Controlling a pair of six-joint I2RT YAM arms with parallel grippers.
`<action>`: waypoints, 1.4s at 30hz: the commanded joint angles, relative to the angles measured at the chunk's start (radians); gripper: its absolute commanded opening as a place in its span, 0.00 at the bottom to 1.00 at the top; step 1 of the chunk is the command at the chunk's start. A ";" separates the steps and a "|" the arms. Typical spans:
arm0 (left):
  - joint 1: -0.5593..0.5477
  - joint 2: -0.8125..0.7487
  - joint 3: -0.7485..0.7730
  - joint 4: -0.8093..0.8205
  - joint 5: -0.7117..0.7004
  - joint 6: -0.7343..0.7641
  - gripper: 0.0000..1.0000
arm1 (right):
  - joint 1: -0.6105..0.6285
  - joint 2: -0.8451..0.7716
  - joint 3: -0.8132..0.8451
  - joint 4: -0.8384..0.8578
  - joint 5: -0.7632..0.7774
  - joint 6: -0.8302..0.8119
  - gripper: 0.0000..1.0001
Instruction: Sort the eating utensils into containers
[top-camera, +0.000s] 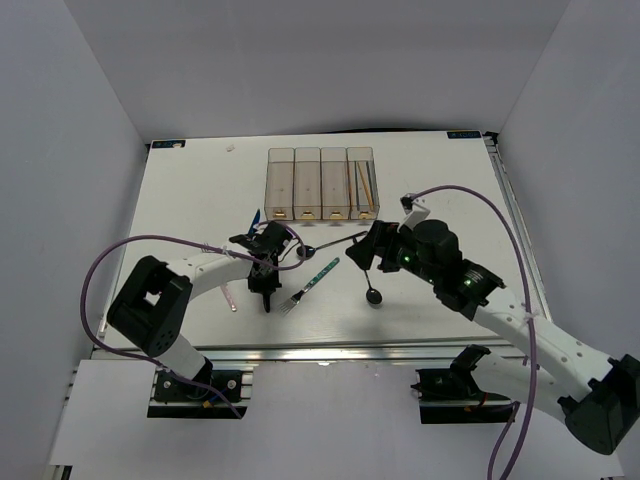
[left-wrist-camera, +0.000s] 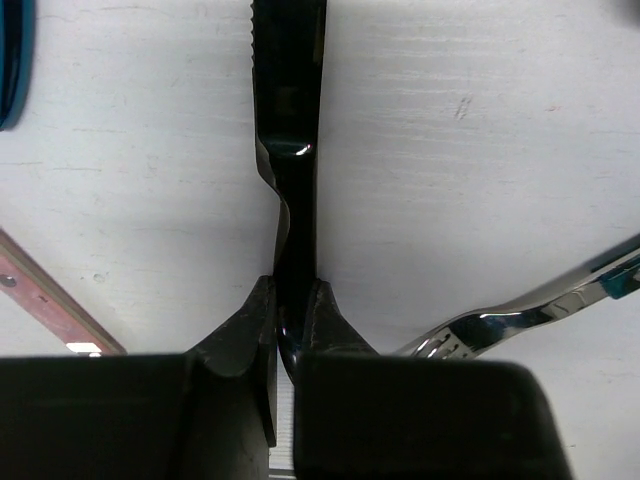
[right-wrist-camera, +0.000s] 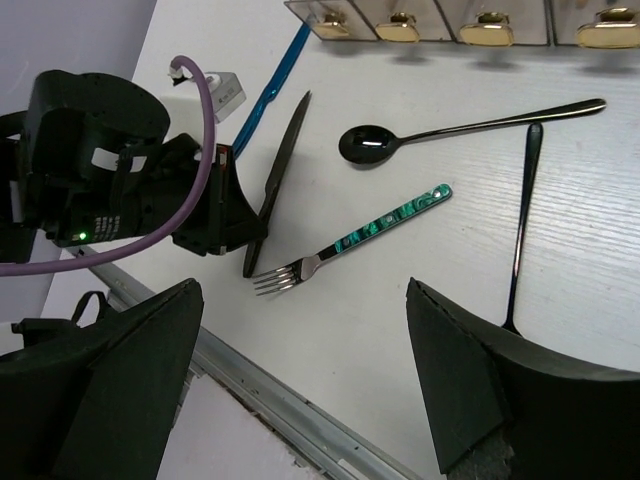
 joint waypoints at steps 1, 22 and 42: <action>-0.001 -0.003 -0.014 -0.078 -0.035 0.010 0.00 | -0.009 0.073 -0.025 0.109 -0.101 -0.011 0.86; -0.004 -0.097 -0.025 -0.061 0.007 0.009 0.00 | -0.009 0.303 -0.041 0.290 -0.216 0.050 0.82; -0.015 -0.097 -0.004 -0.122 -0.049 -0.023 0.23 | -0.005 0.394 -0.019 0.296 -0.236 0.044 0.82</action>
